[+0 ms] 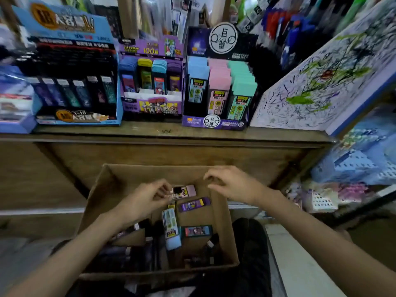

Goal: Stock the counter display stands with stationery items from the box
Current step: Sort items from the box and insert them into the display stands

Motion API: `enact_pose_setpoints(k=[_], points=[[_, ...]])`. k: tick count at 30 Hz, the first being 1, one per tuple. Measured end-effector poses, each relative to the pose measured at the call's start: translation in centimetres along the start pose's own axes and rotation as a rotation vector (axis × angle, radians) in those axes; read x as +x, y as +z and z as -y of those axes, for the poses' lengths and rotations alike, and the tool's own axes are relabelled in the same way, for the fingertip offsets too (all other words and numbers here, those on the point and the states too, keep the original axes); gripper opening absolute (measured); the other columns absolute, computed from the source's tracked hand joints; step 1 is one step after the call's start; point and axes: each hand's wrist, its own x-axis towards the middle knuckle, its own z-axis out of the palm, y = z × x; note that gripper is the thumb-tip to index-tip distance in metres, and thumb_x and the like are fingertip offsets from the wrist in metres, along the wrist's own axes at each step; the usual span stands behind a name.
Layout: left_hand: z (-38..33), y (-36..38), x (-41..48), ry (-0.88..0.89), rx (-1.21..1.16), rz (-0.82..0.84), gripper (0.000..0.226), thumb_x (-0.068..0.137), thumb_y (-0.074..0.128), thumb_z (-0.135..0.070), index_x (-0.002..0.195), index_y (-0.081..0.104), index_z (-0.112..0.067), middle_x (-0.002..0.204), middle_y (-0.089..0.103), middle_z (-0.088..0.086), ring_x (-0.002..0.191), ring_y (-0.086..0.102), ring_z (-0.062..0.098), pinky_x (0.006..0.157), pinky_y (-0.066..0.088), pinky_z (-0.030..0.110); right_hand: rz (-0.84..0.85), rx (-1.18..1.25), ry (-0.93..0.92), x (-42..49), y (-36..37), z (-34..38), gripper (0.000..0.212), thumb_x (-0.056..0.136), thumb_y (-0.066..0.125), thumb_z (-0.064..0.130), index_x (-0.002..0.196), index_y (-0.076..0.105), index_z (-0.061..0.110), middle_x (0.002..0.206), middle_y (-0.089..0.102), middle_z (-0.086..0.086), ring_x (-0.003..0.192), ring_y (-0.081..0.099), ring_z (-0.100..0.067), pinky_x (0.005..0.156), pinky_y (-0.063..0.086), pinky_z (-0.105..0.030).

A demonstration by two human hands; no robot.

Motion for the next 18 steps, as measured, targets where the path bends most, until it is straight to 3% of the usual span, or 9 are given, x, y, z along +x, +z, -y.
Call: enact_pose_setpoints(k=[2, 4, 6, 10, 12, 14, 16, 18], points=[[3.2, 2.4, -1.3, -0.099, -0.06, 0.065, 0.018, 0.085, 0.068, -0.016, 0.098, 0.056, -0.014, 0.089, 0.061, -0.002, 0.081, 0.058, 0.004, 0.069, 0.043, 0.007, 0.157, 0.089, 0.077, -0.5, 4.7, 0.0, 0.023, 0.091, 0.059, 0.021, 0.112, 0.061, 0.015, 0.111, 0.062, -0.003, 0.1, 0.058, -0.015, 0.085, 0.046, -0.027], [6.2, 5.0, -2.6, -0.223, -0.133, 0.101, 0.022, 0.083, 0.071, -0.015, 0.098, 0.055, -0.013, 0.087, 0.057, -0.001, 0.085, 0.058, 0.013, 0.077, 0.046, 0.018, 0.29, 0.157, 0.16, -0.9, 9.0, -0.1, 0.026, 0.089, 0.062, 0.02, 0.114, 0.06, 0.013, 0.113, 0.062, -0.004, 0.103, 0.058, -0.017, 0.08, 0.041, -0.02], [8.7, 7.3, -3.7, -0.351, -0.179, 0.104, 0.032, 0.081, 0.073, -0.017, 0.106, 0.055, -0.008, 0.095, 0.055, 0.002, 0.096, 0.055, 0.018, 0.084, 0.044, 0.026, 0.399, 0.181, 0.233, -1.3, 12.5, -0.2, 0.034, 0.086, 0.066, 0.021, 0.118, 0.056, 0.012, 0.119, 0.058, -0.007, 0.11, 0.055, -0.021, 0.081, 0.04, -0.024], [11.9, 9.1, -4.5, -0.411, 0.17, 0.255, 0.082, 0.072, 0.074, -0.051, 0.136, 0.037, -0.016, 0.132, 0.043, 0.006, 0.126, 0.042, 0.023, 0.096, 0.035, 0.025, 0.613, 0.043, 0.273, -1.7, 16.8, -0.4, 0.077, 0.079, 0.072, 0.035, 0.142, 0.031, 0.016, 0.147, 0.029, -0.01, 0.133, 0.031, -0.027, 0.105, 0.032, -0.032], [12.6, 8.8, -4.5, -0.392, 0.252, 0.284, 0.091, 0.067, 0.075, -0.056, 0.138, 0.032, -0.02, 0.139, 0.037, 0.008, 0.129, 0.036, 0.026, 0.103, 0.035, 0.032, 0.644, -0.021, 0.296, -1.7, 17.8, -0.5, 0.081, 0.079, 0.072, 0.035, 0.143, 0.024, 0.018, 0.149, 0.019, -0.007, 0.137, 0.021, -0.028, 0.11, 0.027, -0.036], [13.1, 8.4, -4.7, -0.318, 0.233, 0.3, 0.078, 0.067, 0.079, -0.048, 0.128, 0.039, -0.021, 0.13, 0.042, 0.004, 0.125, 0.041, 0.023, 0.102, 0.037, 0.03, 0.639, -0.06, 0.305, -1.7, 18.2, -0.5, 0.076, 0.079, 0.072, 0.035, 0.139, 0.028, 0.016, 0.147, 0.022, -0.008, 0.137, 0.022, -0.029, 0.11, 0.027, -0.038], [13.8, 7.7, -5.1, -0.222, 0.185, 0.383, 0.055, 0.069, 0.081, -0.035, 0.11, 0.046, -0.022, 0.116, 0.046, -0.004, 0.117, 0.048, 0.017, 0.093, 0.036, 0.016, 0.657, -0.07, 0.259, -1.6, 18.4, -0.5, 0.063, 0.08, 0.072, 0.032, 0.13, 0.042, 0.01, 0.14, 0.038, -0.012, 0.127, 0.038, -0.029, 0.102, 0.035, -0.033], [14.4, 7.1, -5.7, -0.167, 0.18, 0.452, 0.046, 0.072, 0.08, -0.03, 0.104, 0.048, -0.025, 0.112, 0.047, -0.006, 0.11, 0.047, 0.011, 0.086, 0.033, 0.012, 0.707, -0.09, 0.2, -1.5, 18.3, -0.7, 0.046, 0.083, 0.069, 0.026, 0.121, 0.052, 0.007, 0.129, 0.05, -0.014, 0.115, 0.049, -0.029, 0.093, 0.042, -0.032]])
